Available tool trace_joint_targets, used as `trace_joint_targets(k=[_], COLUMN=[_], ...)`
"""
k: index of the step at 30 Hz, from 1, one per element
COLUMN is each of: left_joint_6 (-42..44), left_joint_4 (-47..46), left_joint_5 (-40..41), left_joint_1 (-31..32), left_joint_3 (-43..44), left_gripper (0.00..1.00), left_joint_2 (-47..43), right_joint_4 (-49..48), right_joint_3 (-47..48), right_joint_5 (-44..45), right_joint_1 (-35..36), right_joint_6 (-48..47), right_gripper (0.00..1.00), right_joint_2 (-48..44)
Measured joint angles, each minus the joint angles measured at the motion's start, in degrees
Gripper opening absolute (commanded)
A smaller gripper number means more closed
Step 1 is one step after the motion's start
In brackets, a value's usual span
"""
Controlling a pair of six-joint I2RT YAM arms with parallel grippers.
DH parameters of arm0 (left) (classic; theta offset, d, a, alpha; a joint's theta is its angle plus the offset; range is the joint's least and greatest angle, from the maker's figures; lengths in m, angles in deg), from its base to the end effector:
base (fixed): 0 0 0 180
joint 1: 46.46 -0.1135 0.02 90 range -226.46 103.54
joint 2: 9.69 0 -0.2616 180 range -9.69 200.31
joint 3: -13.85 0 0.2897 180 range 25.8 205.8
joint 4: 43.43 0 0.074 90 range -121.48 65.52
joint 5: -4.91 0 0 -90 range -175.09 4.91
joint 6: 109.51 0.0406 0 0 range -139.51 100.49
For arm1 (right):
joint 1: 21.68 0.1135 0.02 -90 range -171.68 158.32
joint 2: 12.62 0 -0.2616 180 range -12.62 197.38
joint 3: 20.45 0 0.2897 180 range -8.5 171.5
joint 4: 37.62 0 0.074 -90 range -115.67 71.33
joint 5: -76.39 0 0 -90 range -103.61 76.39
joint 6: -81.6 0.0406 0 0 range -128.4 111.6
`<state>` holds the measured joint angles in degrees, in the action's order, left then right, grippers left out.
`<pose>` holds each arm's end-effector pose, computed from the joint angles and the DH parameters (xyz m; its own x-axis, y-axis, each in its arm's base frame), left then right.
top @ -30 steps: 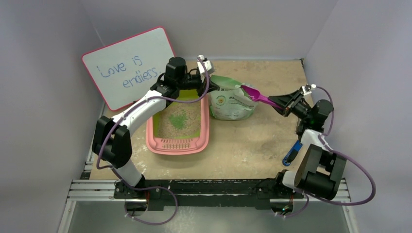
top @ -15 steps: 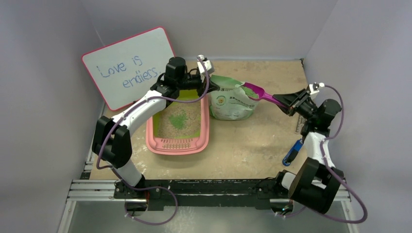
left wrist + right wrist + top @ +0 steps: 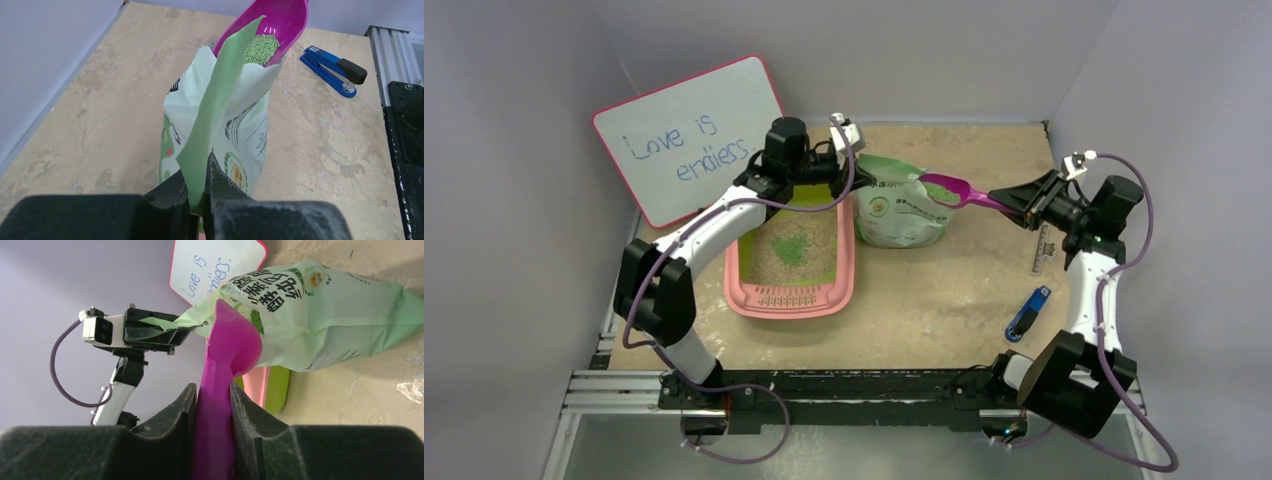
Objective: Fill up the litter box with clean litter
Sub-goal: 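Scoop the cat litter from the cat litter bag.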
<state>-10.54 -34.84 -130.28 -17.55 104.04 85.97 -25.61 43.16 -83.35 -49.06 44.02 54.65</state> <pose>0.3657 -0.2349 0.3213 -0.0630 0.1603 -0.9851 0.9648 0.2624 -0.0190 0.2775 -0.1008 0.3125 -0.6557 0.6486 -0.3864 -0.2020 0.3424 0.9176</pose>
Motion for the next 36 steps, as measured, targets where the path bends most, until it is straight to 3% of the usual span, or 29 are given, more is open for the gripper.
trace_joint_targets(k=[4,10,18,23,30,36], left_joint_6=[0.0,-0.39,-0.39,-0.37,-0.22,0.28], left_joint_4=[0.0,0.0,0.11,0.26,0.57,0.9], left_joint_5=[-0.04,-0.39,-0.66,-0.68,-0.63,-0.55], left_joint_1=[0.0,0.0,0.07,0.11,0.11,0.17], left_joint_3=[0.0,0.09,0.17,0.22,0.31,0.33], left_gripper=[0.0,0.0,0.0,0.0,0.0,0.0], left_joint_2=[0.0,0.02,0.09,0.09,0.09,0.09], right_joint_4=[3.41,23.78,37.09,43.76,54.49,55.25], right_joint_3=[0.31,13.6,24.85,31.26,47.12,50.62], right_joint_5=[1.07,5.05,15.02,26.56,46.99,53.64], right_joint_1=[0.0,1.64,12.98,18.82,31.67,37.88], right_joint_6=[-2.91,-19.17,-29.83,-32.48,-35.58,-35.5], right_gripper=[0.0,0.0,0.0,0.0,0.0,0.0], right_joint_2=[0.0,7.85,13.22,16.09,25.07,29.29])
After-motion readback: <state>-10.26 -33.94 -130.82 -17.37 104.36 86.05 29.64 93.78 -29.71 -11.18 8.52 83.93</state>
